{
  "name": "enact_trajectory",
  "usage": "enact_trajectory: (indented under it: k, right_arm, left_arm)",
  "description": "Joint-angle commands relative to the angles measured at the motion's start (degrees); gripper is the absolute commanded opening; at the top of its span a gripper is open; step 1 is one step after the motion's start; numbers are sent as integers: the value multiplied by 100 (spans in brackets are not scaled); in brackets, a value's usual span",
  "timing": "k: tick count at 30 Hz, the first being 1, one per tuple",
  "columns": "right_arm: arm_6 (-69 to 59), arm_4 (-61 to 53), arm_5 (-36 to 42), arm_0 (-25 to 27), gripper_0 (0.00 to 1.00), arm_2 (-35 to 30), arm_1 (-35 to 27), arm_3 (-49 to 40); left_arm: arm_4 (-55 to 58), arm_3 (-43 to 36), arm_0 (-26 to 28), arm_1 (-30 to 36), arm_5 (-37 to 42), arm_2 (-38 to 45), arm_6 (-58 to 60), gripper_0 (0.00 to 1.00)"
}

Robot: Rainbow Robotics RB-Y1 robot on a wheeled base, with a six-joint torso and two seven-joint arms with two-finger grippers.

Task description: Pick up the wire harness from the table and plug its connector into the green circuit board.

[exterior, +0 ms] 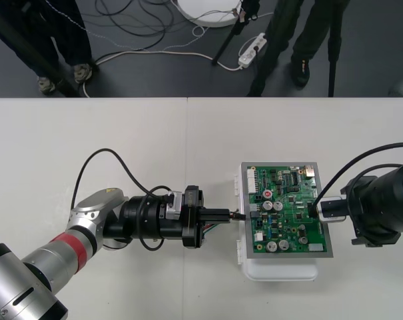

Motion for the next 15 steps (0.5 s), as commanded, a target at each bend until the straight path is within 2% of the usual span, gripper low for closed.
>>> enact_trajectory:
  k: [1,15]
  right_arm:
    - [-269,180,-36,-170,100,116,181,-163]
    - [-286,540,-36,-170,100,222,594,-163]
  left_arm:
    - [87,-21,-88,-174,-309,-95,-576,0]
    - [113,-21,-88,-174,-151,-95,-690,0]
